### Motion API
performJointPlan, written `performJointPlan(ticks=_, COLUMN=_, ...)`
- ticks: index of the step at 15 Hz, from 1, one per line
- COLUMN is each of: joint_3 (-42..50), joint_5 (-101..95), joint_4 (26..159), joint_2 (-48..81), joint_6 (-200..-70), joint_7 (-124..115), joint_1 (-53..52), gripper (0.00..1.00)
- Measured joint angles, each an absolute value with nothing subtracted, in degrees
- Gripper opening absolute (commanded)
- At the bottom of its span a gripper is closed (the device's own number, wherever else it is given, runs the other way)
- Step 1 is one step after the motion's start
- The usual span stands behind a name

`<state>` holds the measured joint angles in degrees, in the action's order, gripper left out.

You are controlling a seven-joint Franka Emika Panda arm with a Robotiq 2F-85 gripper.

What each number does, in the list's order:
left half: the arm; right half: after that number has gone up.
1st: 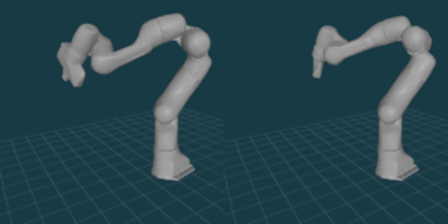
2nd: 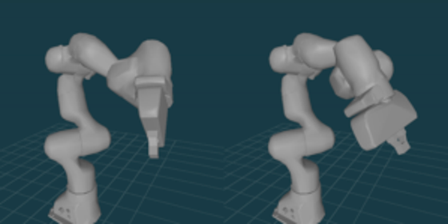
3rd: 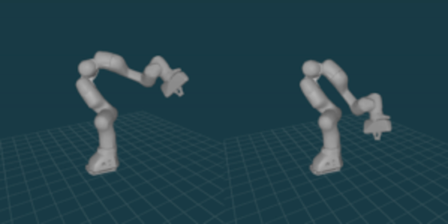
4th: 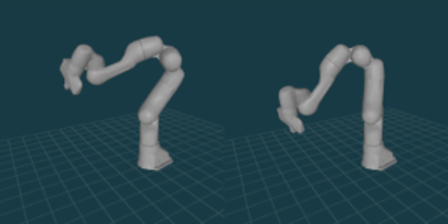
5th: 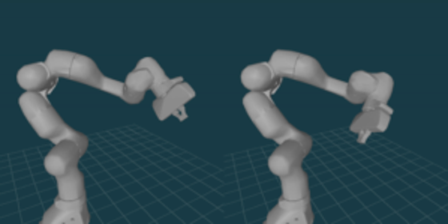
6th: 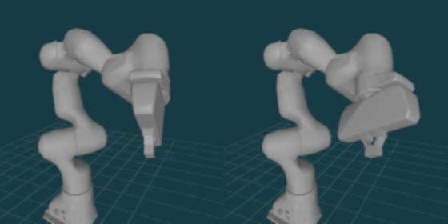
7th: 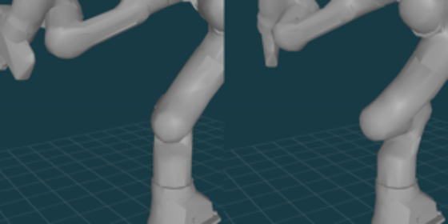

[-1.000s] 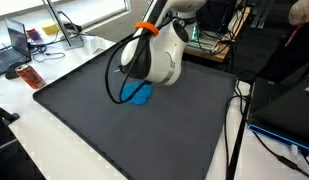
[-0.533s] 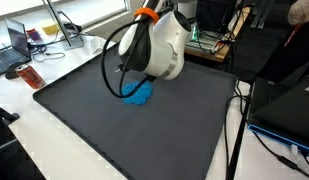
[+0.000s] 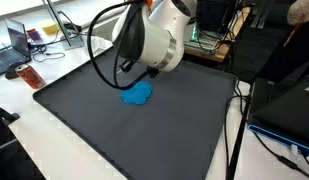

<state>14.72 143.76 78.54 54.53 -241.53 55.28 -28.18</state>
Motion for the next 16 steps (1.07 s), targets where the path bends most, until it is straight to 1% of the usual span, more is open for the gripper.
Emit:
performJointPlan(ticks=7, joint_3=9.53, joint_5=143.75, joint_4=78.54, joint_2=52.08, joint_6=-241.53, joint_7=56.3, joint_1=-23.49, gripper=0.03)
performJointPlan(ticks=16, joint_3=0.7, joint_5=143.75, joint_4=78.22, joint_2=48.7, joint_6=-241.53, joint_7=58.43, joint_1=-15.95, gripper=0.03)
